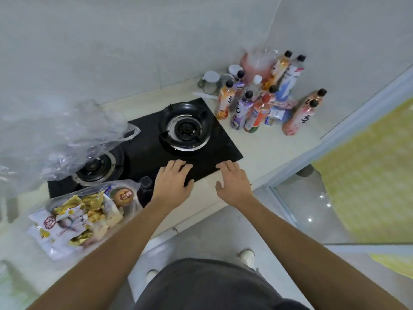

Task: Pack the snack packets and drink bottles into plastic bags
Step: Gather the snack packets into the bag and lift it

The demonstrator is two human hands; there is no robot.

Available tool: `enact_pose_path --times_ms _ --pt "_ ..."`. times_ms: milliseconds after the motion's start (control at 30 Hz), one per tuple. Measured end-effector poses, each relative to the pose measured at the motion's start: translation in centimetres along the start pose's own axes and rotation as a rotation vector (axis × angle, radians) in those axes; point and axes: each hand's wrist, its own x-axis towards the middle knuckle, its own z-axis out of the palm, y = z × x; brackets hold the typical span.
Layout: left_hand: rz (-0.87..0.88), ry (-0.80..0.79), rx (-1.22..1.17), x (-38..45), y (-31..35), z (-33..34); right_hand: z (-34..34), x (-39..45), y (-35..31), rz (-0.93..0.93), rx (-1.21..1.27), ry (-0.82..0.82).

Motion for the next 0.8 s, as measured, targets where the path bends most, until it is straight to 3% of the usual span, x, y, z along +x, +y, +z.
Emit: enact_pose_path --times_ms 367,633,800 --pt "0.004 -0.067 -0.084 11.6 19.3 7.1 -7.0 1.1 22.1 0.065 -0.007 -0.060" --pt "-0.012 -0.103 -0.124 20.4 22.9 10.2 -8.9 9.7 28.8 0.067 -0.022 -0.086" --pt "-0.017 -0.215 -0.192 26.7 24.0 13.7 -8.7 16.1 31.3 0.068 0.013 -0.108"
